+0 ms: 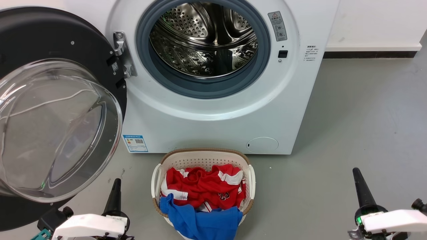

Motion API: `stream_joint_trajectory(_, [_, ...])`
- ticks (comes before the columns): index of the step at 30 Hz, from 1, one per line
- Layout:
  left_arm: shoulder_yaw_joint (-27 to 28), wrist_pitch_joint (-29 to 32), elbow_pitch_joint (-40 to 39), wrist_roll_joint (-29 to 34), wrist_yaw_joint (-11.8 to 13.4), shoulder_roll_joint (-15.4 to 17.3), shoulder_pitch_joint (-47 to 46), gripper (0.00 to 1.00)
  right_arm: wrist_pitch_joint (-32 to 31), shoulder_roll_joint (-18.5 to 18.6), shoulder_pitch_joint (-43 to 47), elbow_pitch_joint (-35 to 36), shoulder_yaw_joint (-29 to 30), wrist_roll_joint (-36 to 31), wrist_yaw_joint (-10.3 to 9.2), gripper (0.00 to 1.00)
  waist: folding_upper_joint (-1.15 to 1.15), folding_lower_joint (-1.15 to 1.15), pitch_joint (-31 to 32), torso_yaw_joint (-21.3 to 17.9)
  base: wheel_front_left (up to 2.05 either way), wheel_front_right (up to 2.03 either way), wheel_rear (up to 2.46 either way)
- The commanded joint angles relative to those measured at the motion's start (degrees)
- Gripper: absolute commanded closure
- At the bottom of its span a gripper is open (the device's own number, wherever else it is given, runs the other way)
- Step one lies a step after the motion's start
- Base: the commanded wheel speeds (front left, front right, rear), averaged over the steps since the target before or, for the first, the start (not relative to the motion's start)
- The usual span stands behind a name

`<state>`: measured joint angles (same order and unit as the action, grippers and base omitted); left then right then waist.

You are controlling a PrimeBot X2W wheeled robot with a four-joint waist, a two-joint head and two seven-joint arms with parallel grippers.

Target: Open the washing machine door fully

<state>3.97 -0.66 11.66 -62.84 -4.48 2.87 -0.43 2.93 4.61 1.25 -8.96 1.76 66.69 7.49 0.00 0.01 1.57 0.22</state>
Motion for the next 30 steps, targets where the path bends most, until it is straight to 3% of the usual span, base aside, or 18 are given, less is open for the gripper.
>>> stream_joint_trajectory(1, [0.3,0.3,-0.2,-1.6,-0.4,0.0,-1.5,1.00,-0.5,0.4,-1.4,0.1,0.2,1.8,0.01,1.00,0.00,0.00,0.0,0.0,0.00,0.00,0.00])
stream_joint_trajectory(30, [1.6,4.2,1.3,-16.9,-1.9,0.0,-4.2,1.00,-4.5,0.2,-5.0,-2.7,1.5,16.0,0.00,1.00,0.00,0.00,-0.9,-0.1,0.00,0.00,0.00])
